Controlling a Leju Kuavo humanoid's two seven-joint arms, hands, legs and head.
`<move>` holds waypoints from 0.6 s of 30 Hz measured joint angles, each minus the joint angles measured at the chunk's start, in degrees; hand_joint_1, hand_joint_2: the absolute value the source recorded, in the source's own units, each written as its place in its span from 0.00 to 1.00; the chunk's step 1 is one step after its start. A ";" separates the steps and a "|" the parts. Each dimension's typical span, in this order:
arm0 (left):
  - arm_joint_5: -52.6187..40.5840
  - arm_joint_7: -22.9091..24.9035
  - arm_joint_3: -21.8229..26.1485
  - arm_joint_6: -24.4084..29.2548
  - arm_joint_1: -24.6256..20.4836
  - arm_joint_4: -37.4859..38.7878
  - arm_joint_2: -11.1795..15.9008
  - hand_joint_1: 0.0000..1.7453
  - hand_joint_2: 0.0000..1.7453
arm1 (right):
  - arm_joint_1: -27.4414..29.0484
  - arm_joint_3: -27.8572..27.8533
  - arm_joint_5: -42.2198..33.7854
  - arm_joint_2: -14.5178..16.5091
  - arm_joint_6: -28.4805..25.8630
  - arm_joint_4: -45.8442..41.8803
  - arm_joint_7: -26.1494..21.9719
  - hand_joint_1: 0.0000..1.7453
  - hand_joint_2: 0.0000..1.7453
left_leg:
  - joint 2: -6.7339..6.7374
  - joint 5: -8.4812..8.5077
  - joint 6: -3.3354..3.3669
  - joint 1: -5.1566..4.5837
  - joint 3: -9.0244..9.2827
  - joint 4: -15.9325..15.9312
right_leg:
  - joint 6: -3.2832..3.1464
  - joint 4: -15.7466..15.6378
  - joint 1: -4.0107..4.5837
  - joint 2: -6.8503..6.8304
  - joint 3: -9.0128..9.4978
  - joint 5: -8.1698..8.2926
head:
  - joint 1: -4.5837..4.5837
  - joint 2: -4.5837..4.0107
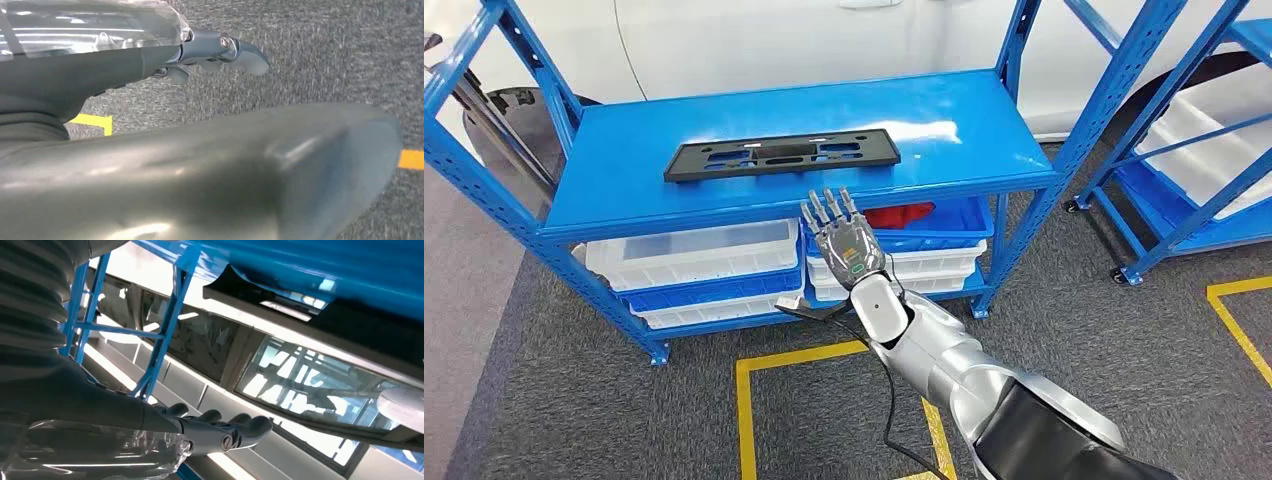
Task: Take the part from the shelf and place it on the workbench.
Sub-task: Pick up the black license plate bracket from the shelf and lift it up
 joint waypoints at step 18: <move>0.56 -0.39 0.08 -0.36 0.04 0.02 0.23 0.00 0.00 | 1.42 -9.13 -14.91 2.59 0.79 0.39 -14.00 0.00 0.75 | 0.00 3.45 2.17 0.42 1.64 -4.69 | 2.89 14.15 -0.02 0.14 -6.31 -7.52 | 0.01 0.00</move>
